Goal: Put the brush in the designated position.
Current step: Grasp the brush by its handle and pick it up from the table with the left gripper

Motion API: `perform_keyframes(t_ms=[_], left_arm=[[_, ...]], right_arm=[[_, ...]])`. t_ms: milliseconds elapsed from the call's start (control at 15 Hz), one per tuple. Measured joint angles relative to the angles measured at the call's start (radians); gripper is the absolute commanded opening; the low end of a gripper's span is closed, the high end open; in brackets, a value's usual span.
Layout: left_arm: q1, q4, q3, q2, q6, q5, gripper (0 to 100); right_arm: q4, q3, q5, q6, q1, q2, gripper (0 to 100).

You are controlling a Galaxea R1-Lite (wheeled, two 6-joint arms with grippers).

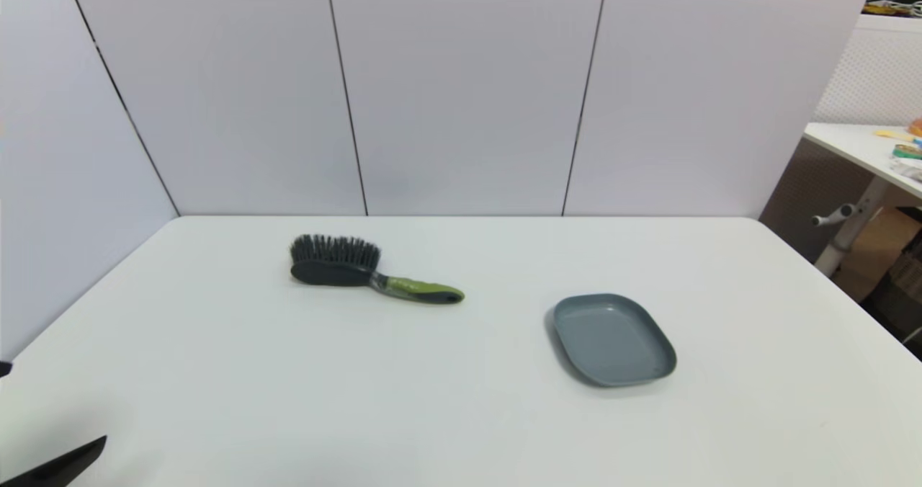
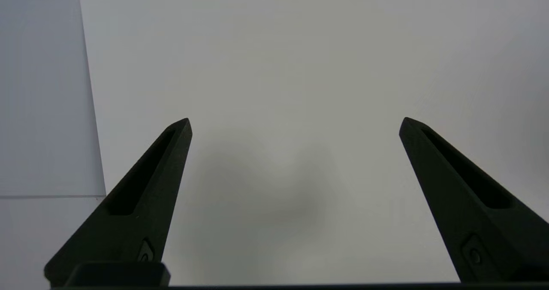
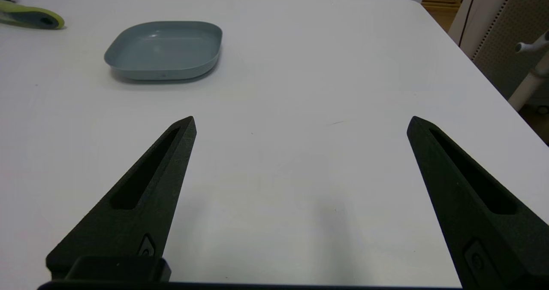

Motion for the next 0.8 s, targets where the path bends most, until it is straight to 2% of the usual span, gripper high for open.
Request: perform_keyframes(t_ms=[267,467,800], left_arm=[[-0.038,0.014,-0.276,0.397,0.21,-0.077,100],[-0.113,0.04,-0.517,0.664,0.306,-0.103,100],[-0.204,0.244,-0.897,0.964,0.454,-0.12,100]], right_arm=[[0.0,0.0,0.0,0.0,0.0,0.0,100],[0.0,0.0,0.0,0.0,0.0,0.0,100],[0.0,0.0,0.0,0.0,0.0,0.0,100]])
